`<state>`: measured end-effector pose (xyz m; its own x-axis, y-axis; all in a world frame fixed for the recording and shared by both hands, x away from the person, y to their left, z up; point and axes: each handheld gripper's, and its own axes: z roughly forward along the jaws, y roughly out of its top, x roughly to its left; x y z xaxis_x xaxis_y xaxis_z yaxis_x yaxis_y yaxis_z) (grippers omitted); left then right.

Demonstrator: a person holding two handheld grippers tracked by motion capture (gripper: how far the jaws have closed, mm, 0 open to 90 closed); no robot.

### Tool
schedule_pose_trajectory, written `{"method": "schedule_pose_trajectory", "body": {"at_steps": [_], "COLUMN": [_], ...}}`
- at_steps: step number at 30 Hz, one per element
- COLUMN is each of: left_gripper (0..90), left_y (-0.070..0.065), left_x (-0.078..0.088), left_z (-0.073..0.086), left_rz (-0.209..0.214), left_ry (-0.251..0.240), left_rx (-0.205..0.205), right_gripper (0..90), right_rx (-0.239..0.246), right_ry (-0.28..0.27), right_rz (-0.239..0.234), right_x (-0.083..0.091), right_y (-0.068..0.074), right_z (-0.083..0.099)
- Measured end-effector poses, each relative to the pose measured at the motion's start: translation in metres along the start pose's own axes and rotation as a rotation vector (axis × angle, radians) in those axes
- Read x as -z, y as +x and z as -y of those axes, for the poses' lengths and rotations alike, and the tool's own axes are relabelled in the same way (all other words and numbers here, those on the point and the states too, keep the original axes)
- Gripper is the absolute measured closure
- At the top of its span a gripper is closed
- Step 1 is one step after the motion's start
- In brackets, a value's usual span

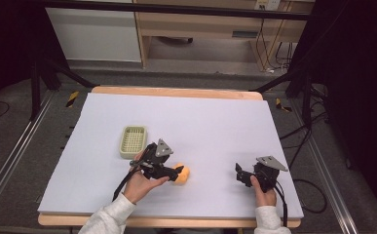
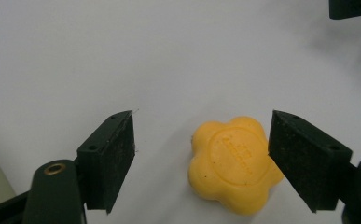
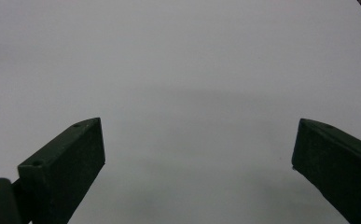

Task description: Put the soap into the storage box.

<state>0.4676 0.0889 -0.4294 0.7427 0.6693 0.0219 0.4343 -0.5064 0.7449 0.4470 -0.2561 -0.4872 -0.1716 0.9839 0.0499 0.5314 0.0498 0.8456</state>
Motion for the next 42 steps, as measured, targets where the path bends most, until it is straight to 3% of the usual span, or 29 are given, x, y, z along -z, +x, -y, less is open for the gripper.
{"method": "schedule_pose_trajectory", "body": {"at_steps": [15, 42], "left_gripper": [21.6, 19.8], "left_y": [-0.014, -0.019], "left_x": [-0.012, -0.034], "left_z": [0.004, 0.009], "left_rz": [0.033, 0.052], "left_ry": [0.06, 0.154], "left_rx": [-0.043, -0.061], "right_gripper": [3.0, 3.0], "right_rx": [0.0, 0.009], "right_ry": [-0.002, 0.004], "right_rz": [-0.001, -0.001], "right_x": [0.0, 0.0], "right_y": [0.001, 0.001], "right_z": [0.0, 0.0]}}
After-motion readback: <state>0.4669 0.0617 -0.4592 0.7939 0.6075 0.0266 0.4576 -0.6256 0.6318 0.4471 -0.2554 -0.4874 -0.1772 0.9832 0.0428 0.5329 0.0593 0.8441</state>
